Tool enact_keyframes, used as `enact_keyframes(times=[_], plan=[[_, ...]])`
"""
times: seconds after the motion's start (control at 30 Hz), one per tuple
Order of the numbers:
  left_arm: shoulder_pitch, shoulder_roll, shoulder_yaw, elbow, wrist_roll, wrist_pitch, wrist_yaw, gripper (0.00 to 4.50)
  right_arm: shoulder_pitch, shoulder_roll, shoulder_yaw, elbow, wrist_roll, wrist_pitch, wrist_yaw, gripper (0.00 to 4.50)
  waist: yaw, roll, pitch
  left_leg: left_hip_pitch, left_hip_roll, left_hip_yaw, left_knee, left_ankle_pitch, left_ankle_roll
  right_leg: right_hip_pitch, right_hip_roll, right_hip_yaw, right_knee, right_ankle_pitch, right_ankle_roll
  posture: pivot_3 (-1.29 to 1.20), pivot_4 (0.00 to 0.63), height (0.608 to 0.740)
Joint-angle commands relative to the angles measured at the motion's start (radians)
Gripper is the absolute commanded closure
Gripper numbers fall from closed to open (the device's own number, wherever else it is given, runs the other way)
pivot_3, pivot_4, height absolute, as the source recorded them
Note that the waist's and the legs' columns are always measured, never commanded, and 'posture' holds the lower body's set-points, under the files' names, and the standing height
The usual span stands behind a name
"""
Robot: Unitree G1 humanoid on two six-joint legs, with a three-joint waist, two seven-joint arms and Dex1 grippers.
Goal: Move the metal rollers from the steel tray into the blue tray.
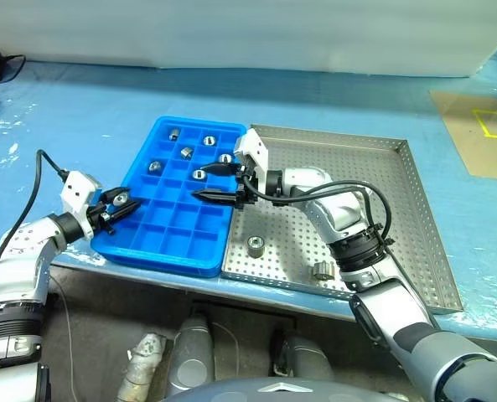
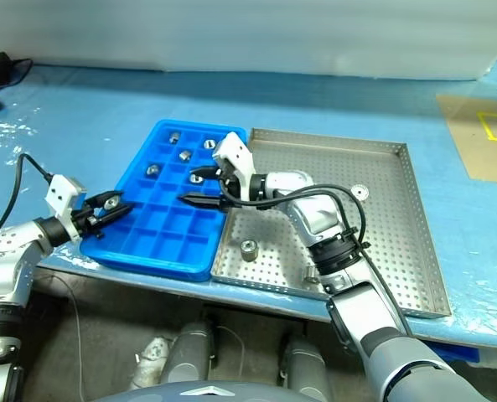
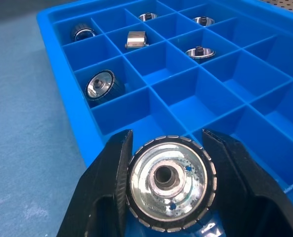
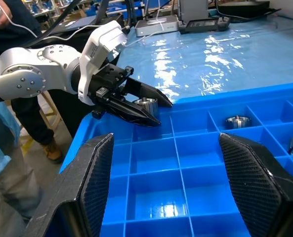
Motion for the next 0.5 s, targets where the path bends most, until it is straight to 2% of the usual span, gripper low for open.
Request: enact_keyframes(times=[0.03, 0.1, 0.3, 0.5], plan=[[0.016, -0.004, -0.034, 0.014, 0.006, 0.014, -0.02, 1.59, 0.005, 0.0, -0.026, -0.058, 0.006, -0.007, -0.015, 0.99, 0.0, 0.0, 0.0, 0.0, 0.0, 0.0, 0.0, 0.0, 0.0, 0.0, 0.0, 0.0, 0.0, 0.0, 0.0, 0.13, 0.15, 0.74], [0.0, -0.002, -0.033, 0.022, 0.018, 0.009, 0.001, 0.99, 0.01, -0.003, -0.029, -0.063, 0.008, -0.005, -0.021, 0.99, 0.0, 0.0, 0.0, 0.0, 0.0, 0.0, 0.0, 0.0, 0.0, 0.0, 0.0, 0.0, 0.0, 0.0, 0.0, 0.12, 0.15, 0.74], [-0.046, -0.006, -0.026, -0.025, -0.022, 0.045, 0.001, 0.99, 0.019, -0.013, -0.035, -0.071, 0.009, -0.004, -0.031, 0.99, -0.001, 0.0, 0.0, 0.001, 0.0, 0.0, 0.0, 0.0, -0.001, 0.001, 0.0, 0.0, 0.001, 0.0, 0.0, 0.11, 0.15, 0.74], [-0.108, -0.056, -0.065, -0.21, -0.106, 0.162, 0.004, 0.99, 0.027, -0.051, -0.056, -0.099, 0.015, 0.001, -0.027, 0.99, 0.001, 0.0, 0.0, -0.002, 0.0, 0.001, 0.0, 0.0, -0.001, -0.001, 0.0, 0.0, 0.0, 0.0, 0.0, 0.08, 0.15, 0.74]])
